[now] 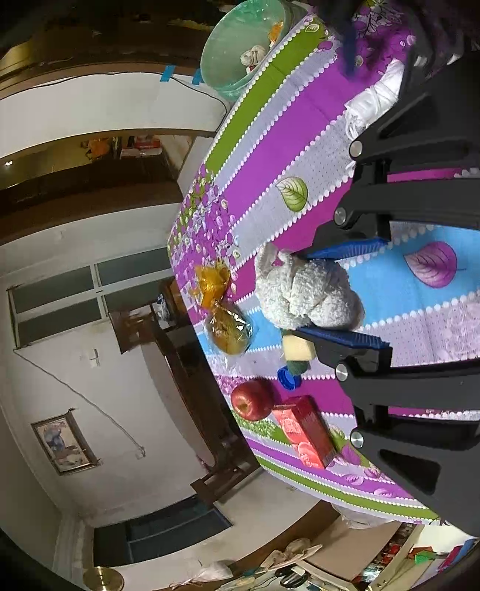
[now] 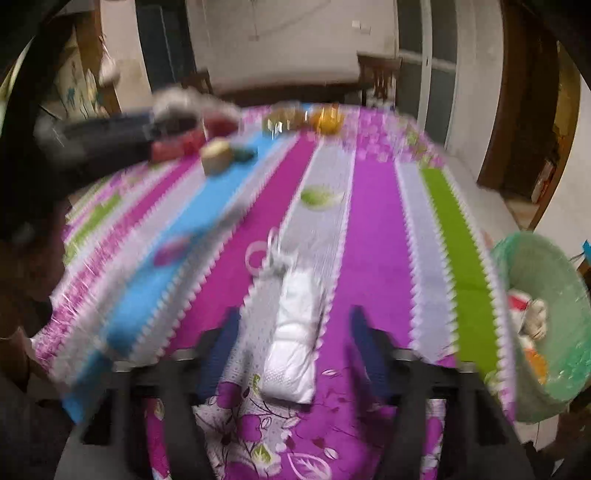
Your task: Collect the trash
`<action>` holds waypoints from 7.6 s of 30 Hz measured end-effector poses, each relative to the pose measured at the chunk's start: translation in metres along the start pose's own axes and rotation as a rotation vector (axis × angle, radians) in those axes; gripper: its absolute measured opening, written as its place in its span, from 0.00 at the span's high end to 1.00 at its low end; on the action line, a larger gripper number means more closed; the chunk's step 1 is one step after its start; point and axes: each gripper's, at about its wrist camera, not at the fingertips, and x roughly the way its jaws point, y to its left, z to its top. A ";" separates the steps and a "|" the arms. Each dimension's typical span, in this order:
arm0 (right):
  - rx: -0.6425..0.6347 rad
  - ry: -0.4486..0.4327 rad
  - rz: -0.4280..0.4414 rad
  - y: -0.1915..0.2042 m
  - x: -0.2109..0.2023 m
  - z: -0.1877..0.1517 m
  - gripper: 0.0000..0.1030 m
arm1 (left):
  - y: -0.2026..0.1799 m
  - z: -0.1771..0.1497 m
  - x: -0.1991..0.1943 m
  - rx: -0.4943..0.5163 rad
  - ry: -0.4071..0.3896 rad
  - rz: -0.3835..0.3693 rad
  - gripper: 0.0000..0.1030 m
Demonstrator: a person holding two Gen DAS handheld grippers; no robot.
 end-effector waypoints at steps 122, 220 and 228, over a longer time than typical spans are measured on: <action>-0.611 0.091 0.352 0.088 0.219 0.231 0.81 | 0.133 -0.044 0.055 -0.346 0.133 0.038 0.71; 0.535 -0.652 -0.894 -0.139 -0.234 -0.149 0.05 | -0.228 0.033 -0.066 0.286 -0.285 -0.494 0.05; 0.444 -0.647 -0.973 -0.083 -0.232 -0.172 0.05 | -0.194 0.010 -0.089 0.193 -0.272 -0.610 0.05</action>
